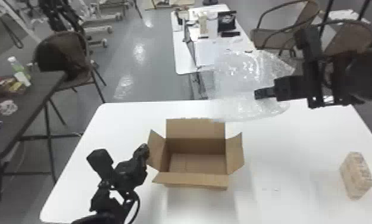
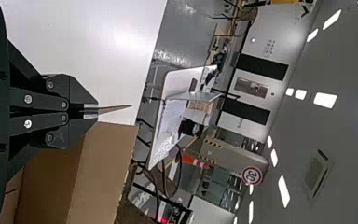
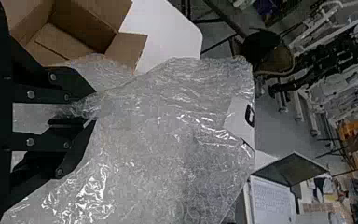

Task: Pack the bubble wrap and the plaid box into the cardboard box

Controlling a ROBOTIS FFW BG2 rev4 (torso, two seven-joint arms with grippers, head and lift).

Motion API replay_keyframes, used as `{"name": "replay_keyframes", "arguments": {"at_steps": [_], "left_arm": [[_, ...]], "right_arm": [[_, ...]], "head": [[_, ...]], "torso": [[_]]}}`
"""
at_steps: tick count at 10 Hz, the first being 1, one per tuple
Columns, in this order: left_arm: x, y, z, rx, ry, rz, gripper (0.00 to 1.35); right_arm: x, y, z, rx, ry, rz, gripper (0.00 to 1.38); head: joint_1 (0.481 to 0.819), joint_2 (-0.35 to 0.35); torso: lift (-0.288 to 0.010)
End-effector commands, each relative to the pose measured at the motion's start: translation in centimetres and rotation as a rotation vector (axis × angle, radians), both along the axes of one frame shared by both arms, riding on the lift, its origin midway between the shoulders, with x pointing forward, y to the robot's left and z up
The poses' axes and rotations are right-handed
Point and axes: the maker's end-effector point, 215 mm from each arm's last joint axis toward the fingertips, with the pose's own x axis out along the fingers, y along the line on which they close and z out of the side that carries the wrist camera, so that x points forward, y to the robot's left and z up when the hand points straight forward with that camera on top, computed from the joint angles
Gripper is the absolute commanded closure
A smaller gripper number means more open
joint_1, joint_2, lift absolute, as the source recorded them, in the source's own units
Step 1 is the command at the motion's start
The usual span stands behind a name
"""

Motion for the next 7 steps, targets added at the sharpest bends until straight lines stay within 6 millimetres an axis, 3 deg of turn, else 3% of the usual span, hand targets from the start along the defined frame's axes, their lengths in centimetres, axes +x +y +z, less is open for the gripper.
{"name": "replay_keyframes", "arguments": {"at_steps": [1,2,3,5,7], "left_arm": [[0.0,-0.4,-0.1,-0.007,0.002,0.000,1.20],[0.0,-0.7,-0.1,-0.008,0.003,-0.003,1.20],[0.1,-0.8,-0.1,-0.010,0.002,-0.002,1.20],[0.1,-1.1,-0.2,-0.013,0.004,-0.004,1.20],[0.2,-1.2,-0.2,-0.012,0.006,-0.007,1.20]], "right_arm": [[0.0,2.4,2.8,0.024,-0.054,0.054,1.05],[-0.2,3.9,3.9,0.075,-0.064,0.079,1.05],[-0.7,5.5,3.7,0.126,-0.049,0.078,1.05],[-3.7,10.4,1.1,0.248,0.072,0.145,1.05],[-5.2,12.7,-0.4,0.247,0.121,0.136,1.05]], "head": [[0.695,0.221],[0.695,0.228],[0.695,0.243],[0.695,0.279],[0.695,0.317]], "torso": [[0.000],[0.000],[0.000],[0.000],[0.000]]}}
